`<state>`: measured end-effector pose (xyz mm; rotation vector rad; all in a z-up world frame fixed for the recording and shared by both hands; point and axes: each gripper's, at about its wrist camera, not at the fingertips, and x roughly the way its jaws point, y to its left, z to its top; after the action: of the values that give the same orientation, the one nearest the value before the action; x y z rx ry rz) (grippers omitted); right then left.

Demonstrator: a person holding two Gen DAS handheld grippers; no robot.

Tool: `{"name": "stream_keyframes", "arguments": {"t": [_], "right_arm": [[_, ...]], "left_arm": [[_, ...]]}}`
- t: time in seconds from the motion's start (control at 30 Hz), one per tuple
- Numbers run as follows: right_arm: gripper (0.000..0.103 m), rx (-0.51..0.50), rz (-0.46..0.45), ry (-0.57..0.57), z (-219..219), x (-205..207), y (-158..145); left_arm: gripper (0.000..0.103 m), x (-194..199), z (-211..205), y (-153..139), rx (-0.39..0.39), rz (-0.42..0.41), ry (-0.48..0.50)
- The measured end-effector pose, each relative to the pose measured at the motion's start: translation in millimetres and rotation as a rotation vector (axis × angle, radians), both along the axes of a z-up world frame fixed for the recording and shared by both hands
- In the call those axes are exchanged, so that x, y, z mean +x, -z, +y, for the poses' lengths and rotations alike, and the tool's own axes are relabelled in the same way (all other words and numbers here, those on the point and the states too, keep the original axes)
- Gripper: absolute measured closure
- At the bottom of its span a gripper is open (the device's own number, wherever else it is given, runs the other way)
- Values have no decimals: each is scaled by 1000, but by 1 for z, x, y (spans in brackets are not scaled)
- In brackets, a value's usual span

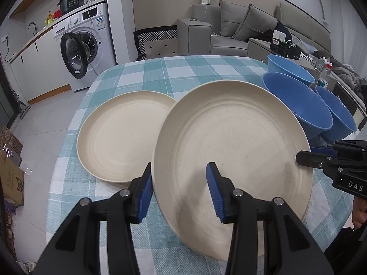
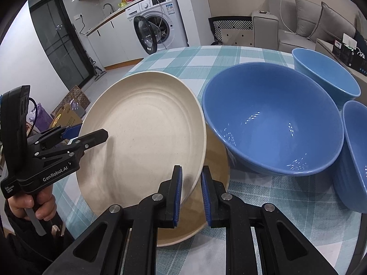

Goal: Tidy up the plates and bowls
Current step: 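Lower the cream plate onto the tablecloth beside the other plate with the right gripper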

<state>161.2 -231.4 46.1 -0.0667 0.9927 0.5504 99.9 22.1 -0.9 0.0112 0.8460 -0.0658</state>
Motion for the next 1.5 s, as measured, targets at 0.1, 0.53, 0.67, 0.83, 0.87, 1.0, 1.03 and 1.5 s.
{"name": "stream_keyframes", "arguments": {"t": [0.1, 0.53, 0.67, 0.83, 0.87, 1.0, 1.03, 1.5], "right_arm": [[86, -3, 9, -6, 0, 1, 2], [85, -26, 35, 2, 0, 12, 13], [85, -48, 29, 2, -1, 13, 15], [85, -74, 28, -6, 0, 12, 17], [85, -80, 25, -8, 1, 12, 18], [85, -106, 21, -15, 1, 10, 20], [85, -114, 21, -16, 1, 10, 21], [79, -176, -11, -43, 8, 5, 20]], "left_arm": [[60, 1, -2, 2, 13, 9, 5], [60, 4, -11, 13, 55, 49, 26], [60, 5, -13, 16, 53, 60, 39], [59, 5, -17, 18, 65, 67, 46], [59, 5, -16, 19, 64, 69, 47], [59, 5, -18, 20, 75, 71, 53], [58, 5, -19, 20, 80, 73, 56], [53, 3, -27, 25, 133, 82, 75]]}}
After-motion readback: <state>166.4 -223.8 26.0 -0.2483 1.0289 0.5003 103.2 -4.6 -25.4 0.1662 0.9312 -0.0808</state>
